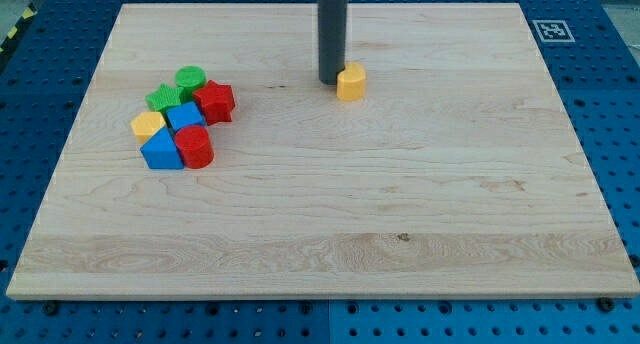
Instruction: Push the yellow heart right of the red star
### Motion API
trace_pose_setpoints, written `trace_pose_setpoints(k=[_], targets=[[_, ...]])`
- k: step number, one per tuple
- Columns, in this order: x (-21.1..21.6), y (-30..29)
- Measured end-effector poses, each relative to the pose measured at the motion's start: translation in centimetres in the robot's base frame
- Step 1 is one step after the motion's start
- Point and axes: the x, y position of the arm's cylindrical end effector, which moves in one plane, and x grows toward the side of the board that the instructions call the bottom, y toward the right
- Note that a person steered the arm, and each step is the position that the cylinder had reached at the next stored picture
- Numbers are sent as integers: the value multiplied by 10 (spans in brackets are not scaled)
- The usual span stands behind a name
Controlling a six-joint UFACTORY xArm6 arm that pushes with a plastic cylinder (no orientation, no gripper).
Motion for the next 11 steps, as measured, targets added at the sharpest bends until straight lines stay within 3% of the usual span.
trace_pose_setpoints(k=[2,3,5,8,11], targets=[[-6,13],[-43,13],[1,46],[16,102],[39,76]])
